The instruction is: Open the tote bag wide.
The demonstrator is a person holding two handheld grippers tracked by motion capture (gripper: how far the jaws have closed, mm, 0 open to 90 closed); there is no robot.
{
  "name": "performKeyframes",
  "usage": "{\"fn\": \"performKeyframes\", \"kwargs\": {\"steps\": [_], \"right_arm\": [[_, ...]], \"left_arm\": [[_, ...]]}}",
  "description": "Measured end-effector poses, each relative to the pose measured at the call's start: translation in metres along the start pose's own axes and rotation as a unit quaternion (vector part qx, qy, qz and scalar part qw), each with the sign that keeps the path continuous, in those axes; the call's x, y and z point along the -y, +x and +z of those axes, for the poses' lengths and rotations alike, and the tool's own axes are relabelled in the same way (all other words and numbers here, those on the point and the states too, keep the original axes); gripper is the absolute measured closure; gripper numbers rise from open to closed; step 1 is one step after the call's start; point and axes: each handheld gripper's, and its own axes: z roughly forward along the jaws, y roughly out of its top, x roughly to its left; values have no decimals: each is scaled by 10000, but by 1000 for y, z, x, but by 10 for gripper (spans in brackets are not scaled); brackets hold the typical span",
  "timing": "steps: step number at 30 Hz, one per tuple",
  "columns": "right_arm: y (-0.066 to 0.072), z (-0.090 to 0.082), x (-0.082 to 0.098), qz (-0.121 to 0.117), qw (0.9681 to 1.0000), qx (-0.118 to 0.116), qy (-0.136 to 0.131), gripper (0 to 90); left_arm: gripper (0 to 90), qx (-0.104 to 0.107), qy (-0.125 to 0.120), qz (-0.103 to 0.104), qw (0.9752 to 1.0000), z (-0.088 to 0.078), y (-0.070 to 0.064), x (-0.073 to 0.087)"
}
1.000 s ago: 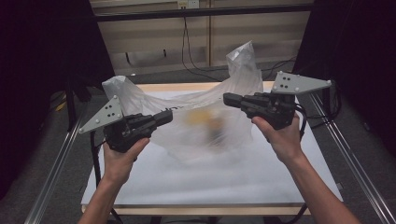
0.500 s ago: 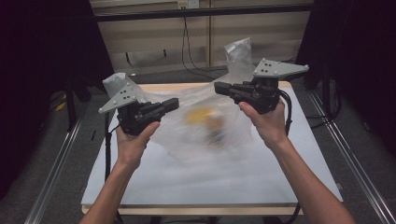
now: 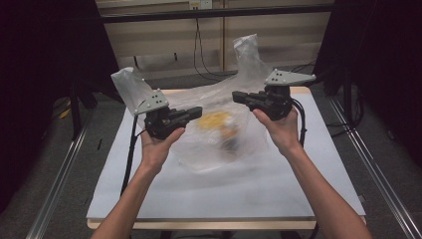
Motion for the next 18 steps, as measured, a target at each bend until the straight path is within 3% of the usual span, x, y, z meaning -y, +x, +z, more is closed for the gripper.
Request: {"fn": "performKeyframes", "kwargs": {"steps": [3, 5, 9, 12, 18], "right_arm": [[-1, 3, 1, 74, 9999, -71, -32, 900], [3, 4, -4, -12, 9999, -147, -69, 900], [10, 5, -20, -157, 9997, -180, -112, 900], [14, 6, -36, -278, 9995, -109, -106, 900], [17, 11, -57, -426, 9990, 83, -108, 900]], "left_arm": [[900, 105, -93, 12, 9999, 2, -1, -2], [900, 85, -169, 79, 9998, 1, -2, -7], [900, -89, -323, 186, 9993, -1, -3, -32], [900, -191, -288, 284, 9990, 0, -1, -50], [900, -506, -168, 136, 9985, 5, 8, -66]]}}
